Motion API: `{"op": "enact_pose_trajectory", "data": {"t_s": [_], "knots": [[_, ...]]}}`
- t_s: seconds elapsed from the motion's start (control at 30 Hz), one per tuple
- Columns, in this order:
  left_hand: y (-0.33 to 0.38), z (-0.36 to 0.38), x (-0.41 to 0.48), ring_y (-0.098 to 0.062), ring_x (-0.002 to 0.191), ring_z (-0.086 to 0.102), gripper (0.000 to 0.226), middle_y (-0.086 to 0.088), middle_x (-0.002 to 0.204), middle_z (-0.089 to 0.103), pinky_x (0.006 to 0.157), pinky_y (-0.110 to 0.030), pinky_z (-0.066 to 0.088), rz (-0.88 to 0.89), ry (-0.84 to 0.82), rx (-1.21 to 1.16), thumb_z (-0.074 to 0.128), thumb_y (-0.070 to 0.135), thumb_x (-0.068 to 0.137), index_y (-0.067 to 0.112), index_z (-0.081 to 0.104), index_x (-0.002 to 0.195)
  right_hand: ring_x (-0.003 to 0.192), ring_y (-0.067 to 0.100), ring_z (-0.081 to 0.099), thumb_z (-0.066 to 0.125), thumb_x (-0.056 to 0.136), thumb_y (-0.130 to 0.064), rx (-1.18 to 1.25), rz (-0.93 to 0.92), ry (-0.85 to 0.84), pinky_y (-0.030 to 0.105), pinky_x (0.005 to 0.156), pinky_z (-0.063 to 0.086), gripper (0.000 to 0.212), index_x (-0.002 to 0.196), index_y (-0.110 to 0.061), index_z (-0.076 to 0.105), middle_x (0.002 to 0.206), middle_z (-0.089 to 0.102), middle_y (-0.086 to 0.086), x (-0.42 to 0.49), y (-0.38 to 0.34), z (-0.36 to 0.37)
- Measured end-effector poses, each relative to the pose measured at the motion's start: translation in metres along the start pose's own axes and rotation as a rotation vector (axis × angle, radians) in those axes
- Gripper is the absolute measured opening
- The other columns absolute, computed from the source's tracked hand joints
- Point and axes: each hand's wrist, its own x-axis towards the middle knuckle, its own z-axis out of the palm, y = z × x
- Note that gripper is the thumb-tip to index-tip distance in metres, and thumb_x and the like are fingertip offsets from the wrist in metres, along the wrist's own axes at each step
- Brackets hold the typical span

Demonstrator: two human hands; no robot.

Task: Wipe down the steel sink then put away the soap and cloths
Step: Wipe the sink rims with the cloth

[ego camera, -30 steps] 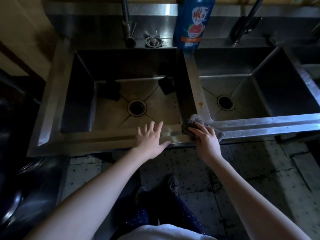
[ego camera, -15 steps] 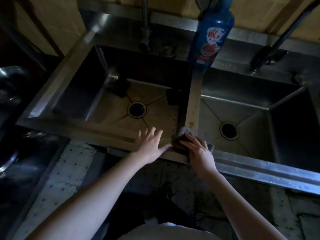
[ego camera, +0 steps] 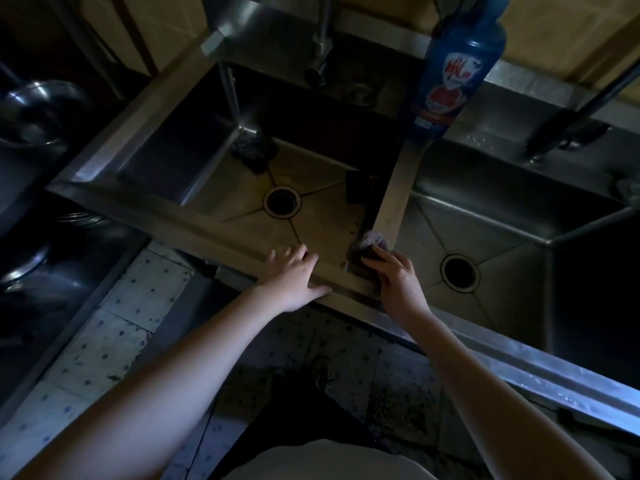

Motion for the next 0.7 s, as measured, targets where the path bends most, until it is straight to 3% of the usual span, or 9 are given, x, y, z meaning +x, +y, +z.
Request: {"op": "enact_pose_trajectory", "data": {"t_s": [0.2, 0.33, 0.47, 0.53, 0.7], "knots": [[0.002, -0.001, -0.003, -0.03, 0.134, 0.026, 0.079, -0.004, 0.147, 0.025, 0.107, -0.054, 0.021, 0.012, 0.014, -0.001, 0.042, 0.07, 0.081, 0.022, 0.027, 0.142, 0.134, 0.03, 0.036, 0.057, 0.081, 0.006, -0.037, -0.021, -0.033, 0.053, 0.103, 0.043, 0.054, 0.126, -0.022, 0.062, 0.146, 0.045, 0.0, -0.006, -0.003, 0.0], [0.005, -0.004, -0.001, -0.031, 0.137, 0.022, 0.077, -0.005, 0.151, 0.02, 0.11, -0.055, 0.013, -0.026, -0.017, -0.032, 0.038, 0.07, 0.082, 0.024, 0.026, 0.143, 0.14, 0.026, 0.029, 0.069, 0.078, -0.006, -0.173, -0.098, -0.136, 0.053, 0.104, 0.042, 0.061, 0.132, -0.028, 0.055, 0.152, 0.037, -0.005, 0.011, 0.01, -0.007], [0.019, -0.004, 0.008, -0.03, 0.139, 0.017, 0.074, -0.004, 0.153, 0.016, 0.112, -0.053, 0.009, -0.089, 0.005, -0.121, 0.037, 0.069, 0.084, 0.027, 0.023, 0.143, 0.141, 0.03, 0.03, 0.064, 0.08, 0.004, -0.255, -0.182, -0.084, 0.05, 0.108, 0.041, 0.059, 0.131, -0.025, 0.056, 0.152, 0.036, 0.005, 0.042, 0.021, -0.019], [0.028, -0.003, 0.013, -0.028, 0.138, 0.018, 0.073, -0.003, 0.152, 0.017, 0.11, -0.051, 0.014, -0.123, 0.028, -0.199, 0.039, 0.067, 0.085, 0.025, 0.024, 0.143, 0.143, 0.034, 0.027, 0.058, 0.084, 0.006, -0.287, -0.283, -0.116, 0.053, 0.111, 0.035, 0.055, 0.133, -0.02, 0.055, 0.151, 0.036, 0.01, 0.059, 0.028, -0.028], [0.056, -0.003, 0.028, -0.027, 0.126, 0.035, 0.068, -0.007, 0.137, 0.038, 0.103, -0.045, 0.029, -0.185, 0.15, -0.185, 0.042, 0.067, 0.083, 0.023, 0.035, 0.135, 0.145, 0.034, 0.017, 0.053, 0.084, 0.008, -0.469, -0.387, -0.179, 0.054, 0.107, 0.04, 0.062, 0.136, -0.024, 0.05, 0.156, 0.029, 0.001, 0.099, 0.044, -0.049]]}}
